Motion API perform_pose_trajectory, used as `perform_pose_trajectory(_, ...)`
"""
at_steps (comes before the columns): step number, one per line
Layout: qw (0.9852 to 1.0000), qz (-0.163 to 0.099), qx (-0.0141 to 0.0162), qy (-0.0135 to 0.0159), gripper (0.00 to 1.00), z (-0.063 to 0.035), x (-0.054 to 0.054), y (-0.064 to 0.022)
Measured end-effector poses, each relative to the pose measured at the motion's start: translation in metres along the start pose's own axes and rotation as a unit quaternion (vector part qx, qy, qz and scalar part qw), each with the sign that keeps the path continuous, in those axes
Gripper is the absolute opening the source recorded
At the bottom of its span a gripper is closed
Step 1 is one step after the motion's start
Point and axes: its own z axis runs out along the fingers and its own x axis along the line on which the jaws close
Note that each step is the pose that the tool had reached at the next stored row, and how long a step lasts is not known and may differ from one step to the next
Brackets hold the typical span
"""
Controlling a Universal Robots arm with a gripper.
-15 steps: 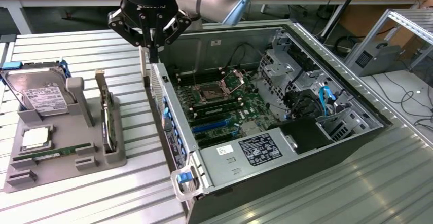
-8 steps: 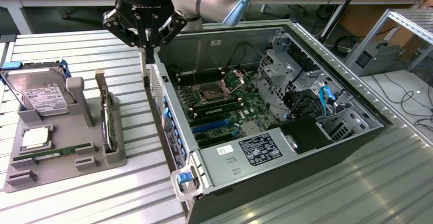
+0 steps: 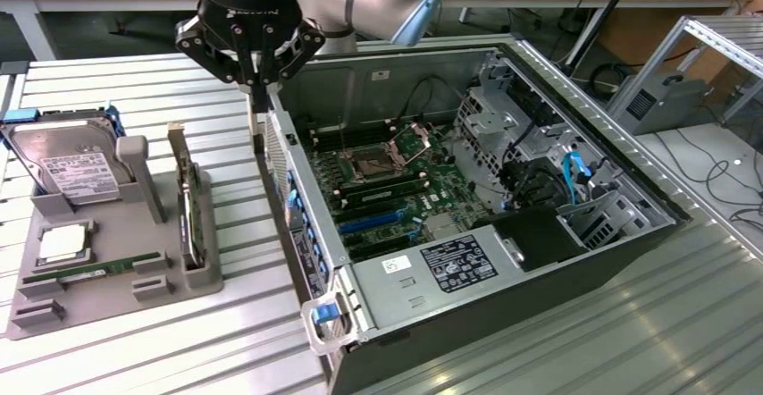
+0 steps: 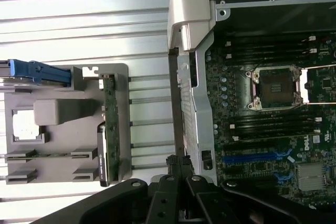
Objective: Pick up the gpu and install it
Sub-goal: 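Reach for the gpu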
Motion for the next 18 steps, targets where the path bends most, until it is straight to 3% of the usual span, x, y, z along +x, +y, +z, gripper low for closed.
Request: perform_pose_trajectory(18,1.0000,0.000,0.0000,0.0000,0.11,-0.0003,0.013,-0.0009)
